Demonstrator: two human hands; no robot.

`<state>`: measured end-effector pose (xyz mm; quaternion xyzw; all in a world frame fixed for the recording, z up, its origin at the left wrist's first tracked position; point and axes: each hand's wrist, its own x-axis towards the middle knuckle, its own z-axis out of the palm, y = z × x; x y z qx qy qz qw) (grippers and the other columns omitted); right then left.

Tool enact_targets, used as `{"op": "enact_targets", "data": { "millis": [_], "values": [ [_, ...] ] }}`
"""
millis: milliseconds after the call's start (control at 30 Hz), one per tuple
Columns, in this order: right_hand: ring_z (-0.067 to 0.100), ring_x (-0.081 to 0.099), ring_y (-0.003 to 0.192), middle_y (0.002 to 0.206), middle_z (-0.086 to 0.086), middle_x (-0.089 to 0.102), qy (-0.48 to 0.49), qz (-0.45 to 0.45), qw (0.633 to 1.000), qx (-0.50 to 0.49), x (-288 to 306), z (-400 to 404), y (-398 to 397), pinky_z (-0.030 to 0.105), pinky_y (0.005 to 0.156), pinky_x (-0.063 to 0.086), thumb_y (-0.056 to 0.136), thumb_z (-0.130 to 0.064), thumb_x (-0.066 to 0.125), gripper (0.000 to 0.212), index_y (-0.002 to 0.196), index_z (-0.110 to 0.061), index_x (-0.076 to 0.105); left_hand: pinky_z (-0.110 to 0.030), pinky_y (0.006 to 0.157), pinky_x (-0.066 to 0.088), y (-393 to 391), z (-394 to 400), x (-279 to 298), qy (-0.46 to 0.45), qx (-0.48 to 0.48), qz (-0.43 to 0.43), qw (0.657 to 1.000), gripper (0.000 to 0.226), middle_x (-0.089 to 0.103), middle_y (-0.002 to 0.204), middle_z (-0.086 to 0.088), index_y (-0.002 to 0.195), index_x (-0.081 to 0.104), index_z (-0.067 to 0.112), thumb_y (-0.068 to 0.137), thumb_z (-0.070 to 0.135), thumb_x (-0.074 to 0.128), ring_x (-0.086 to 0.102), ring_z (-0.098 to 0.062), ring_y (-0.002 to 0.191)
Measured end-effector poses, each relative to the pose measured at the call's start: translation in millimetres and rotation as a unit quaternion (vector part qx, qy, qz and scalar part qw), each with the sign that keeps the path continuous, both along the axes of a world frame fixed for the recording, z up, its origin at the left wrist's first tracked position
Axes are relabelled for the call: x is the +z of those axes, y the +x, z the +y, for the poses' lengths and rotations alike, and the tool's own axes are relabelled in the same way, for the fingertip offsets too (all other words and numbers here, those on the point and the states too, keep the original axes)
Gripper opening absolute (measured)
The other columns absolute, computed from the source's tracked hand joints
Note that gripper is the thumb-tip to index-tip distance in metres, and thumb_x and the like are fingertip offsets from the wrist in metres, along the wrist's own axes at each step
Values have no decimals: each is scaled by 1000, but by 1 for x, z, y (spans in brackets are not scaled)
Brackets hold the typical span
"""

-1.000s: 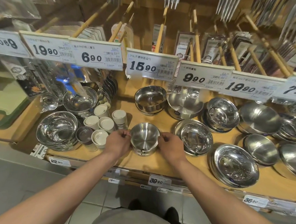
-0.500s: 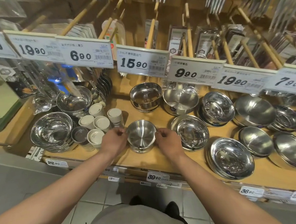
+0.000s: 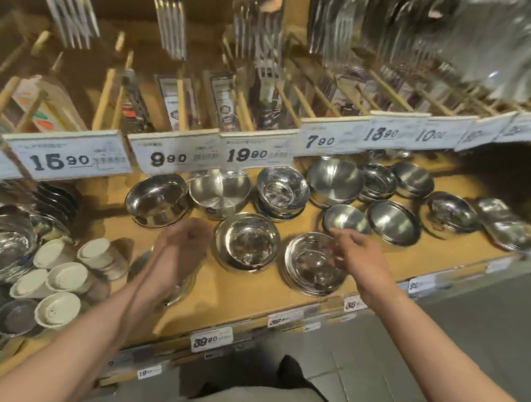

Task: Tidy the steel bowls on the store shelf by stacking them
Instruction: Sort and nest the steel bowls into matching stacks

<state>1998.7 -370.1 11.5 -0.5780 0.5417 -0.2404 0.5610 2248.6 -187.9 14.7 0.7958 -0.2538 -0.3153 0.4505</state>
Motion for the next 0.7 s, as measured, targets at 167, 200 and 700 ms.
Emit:
{"op": "enact_targets", "data": {
  "millis": [167,200,700],
  "values": [
    [3,70,66,66,-13,72,17,-32,997,-62,-1,-36,-64,17,57,55,102,-21,53,21,95,-20,72,-26,67,52,-34,-55,-9,36,-75,-61,995,25,66,79,7,75,62,30,100,27,57,63,-15,73],
    [4,71,67,66,-14,72,18,-33,997,-64,-3,-43,-73,18,57,55,103,-22,53,21,94,-21,72,-24,64,50,-41,-65,-8,41,-84,-79,992,26,66,77,7,74,62,29,100,28,57,62,-14,72],
    [18,57,66,65,3,62,18,36,998,42,-37,-189,-182,38,71,46,96,-37,55,33,83,-8,66,-35,84,59,-174,-208,-31,42,25,49,998,21,77,84,6,81,76,26,95,35,64,73,-15,83]
  ]
}}
